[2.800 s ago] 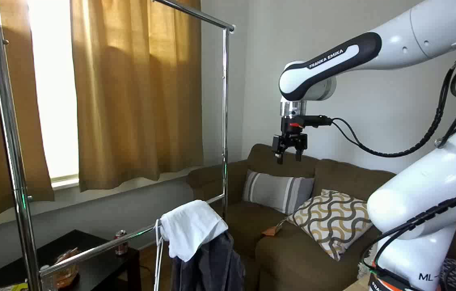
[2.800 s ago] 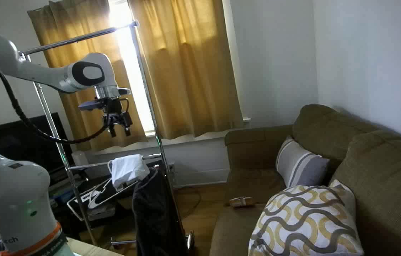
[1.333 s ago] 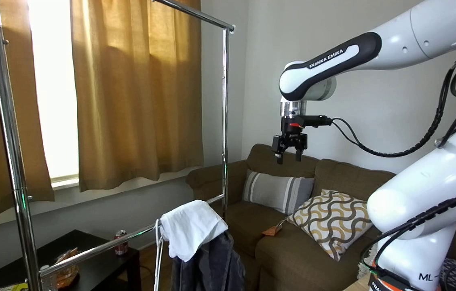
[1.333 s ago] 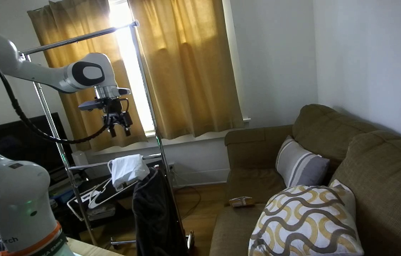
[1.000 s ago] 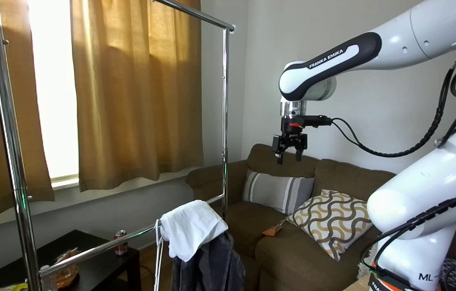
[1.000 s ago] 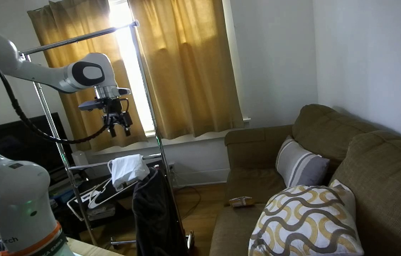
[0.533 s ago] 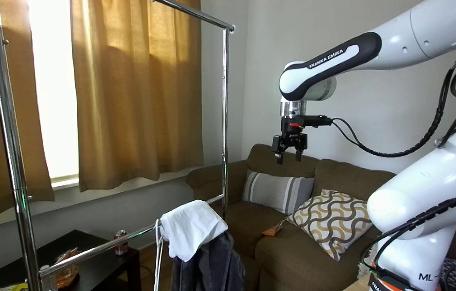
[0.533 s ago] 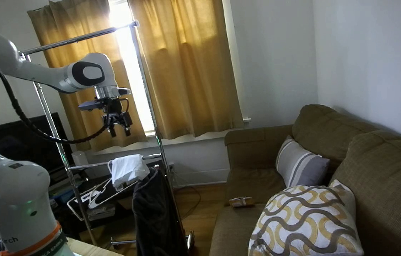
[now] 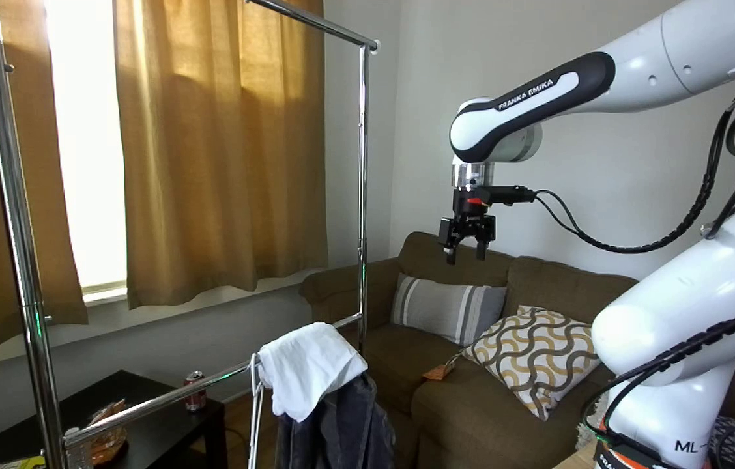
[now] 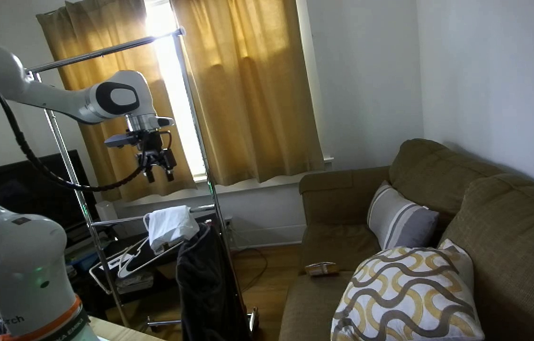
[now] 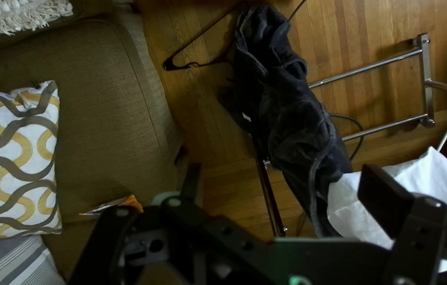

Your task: Remove the towel from the bottom rail of the clothes hanging rack and hang it on the top rail of the clothes hanging rack

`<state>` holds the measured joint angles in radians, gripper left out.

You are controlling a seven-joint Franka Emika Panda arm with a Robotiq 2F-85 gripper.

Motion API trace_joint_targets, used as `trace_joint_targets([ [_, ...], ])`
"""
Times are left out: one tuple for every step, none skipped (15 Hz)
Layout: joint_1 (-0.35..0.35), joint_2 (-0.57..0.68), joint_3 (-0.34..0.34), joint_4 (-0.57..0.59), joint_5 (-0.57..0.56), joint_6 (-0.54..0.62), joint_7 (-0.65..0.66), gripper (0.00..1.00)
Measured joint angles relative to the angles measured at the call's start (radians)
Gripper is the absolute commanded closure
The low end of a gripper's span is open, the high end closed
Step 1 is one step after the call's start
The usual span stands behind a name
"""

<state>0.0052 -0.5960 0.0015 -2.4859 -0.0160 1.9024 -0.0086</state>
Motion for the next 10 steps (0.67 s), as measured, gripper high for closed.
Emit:
trace_joint_targets([
  [0.0, 0.0, 0.0, 0.0, 0.0, 0.0, 0.0, 0.0],
  [0.0, 0.0, 0.0, 0.0, 0.0, 0.0, 0.0, 0.0],
  [0.001, 0.003, 0.0, 0.0, 0.001, 0.0, -0.002, 0.0],
  [0.005, 0.012, 0.0, 0.0, 0.004, 0.004, -0.006, 0.0],
  [0.01, 0.026, 0.001, 0.0, 0.01, 0.015, -0.012, 0.0],
  [0.018, 0.047, 0.002, 0.0, 0.02, 0.033, -0.021, 0.0],
  [0.028, 0.072, 0.003, 0.0, 0.031, 0.055, -0.033, 0.0],
  [0.039, 0.099, 0.005, 0.0, 0.039, 0.082, -0.046, 0.0],
  [0.051, 0.126, 0.007, 0.001, 0.045, 0.117, -0.061, 0.0],
  [0.063, 0.154, 0.01, 0.001, 0.048, 0.161, -0.081, 0.0],
])
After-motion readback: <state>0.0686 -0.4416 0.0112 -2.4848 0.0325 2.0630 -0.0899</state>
